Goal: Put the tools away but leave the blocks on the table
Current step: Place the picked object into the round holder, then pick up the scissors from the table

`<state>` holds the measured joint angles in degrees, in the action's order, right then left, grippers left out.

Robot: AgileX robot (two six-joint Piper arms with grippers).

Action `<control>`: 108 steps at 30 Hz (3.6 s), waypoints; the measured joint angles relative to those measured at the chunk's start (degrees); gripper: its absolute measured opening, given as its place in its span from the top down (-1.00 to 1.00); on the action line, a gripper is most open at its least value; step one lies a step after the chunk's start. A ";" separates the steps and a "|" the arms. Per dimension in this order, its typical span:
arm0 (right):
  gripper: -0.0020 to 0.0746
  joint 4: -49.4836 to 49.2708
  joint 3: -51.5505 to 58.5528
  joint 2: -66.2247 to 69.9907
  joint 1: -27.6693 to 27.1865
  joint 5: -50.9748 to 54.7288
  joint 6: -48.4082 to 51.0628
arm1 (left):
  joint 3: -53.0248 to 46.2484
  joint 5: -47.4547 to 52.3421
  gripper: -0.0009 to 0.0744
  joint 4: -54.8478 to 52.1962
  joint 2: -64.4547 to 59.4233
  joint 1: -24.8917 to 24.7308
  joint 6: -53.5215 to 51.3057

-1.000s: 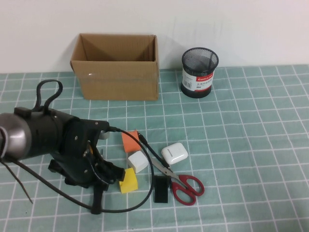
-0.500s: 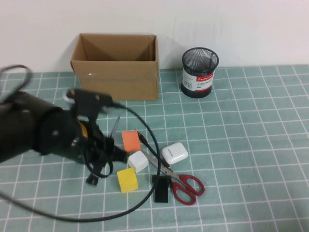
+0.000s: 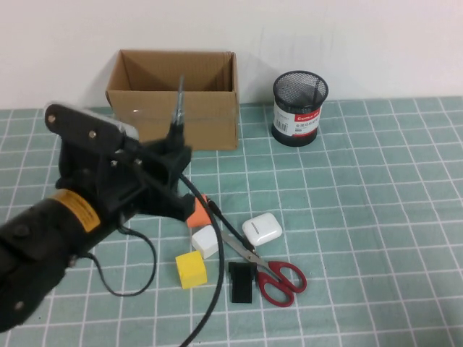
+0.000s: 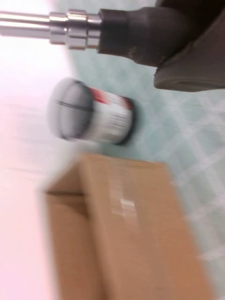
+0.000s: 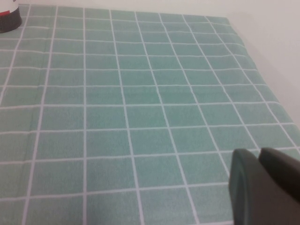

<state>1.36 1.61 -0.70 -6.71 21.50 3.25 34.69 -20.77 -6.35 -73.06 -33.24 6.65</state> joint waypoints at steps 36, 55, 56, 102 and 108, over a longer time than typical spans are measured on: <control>0.97 0.00 0.00 0.00 0.00 0.00 0.00 | 69.84 1.09 0.51 6.35 -59.28 -6.47 -12.20; 0.97 0.00 0.00 0.00 0.00 0.00 0.00 | 70.04 -5.68 0.51 19.42 -63.54 -5.36 -21.04; 0.97 0.00 0.00 0.00 0.00 0.00 0.00 | 70.04 -5.68 0.51 19.42 -63.54 -5.36 -21.06; 0.97 0.00 0.00 0.00 0.00 0.00 0.00 | 70.04 7.47 0.36 31.17 -60.35 -6.26 -26.45; 0.97 0.00 0.00 0.00 0.00 0.00 0.00 | 70.04 36.33 0.48 30.85 -50.80 -6.98 -29.05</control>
<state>1.36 1.61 -0.70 -6.71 21.50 3.25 104.73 15.56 24.50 -123.85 -40.22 -22.40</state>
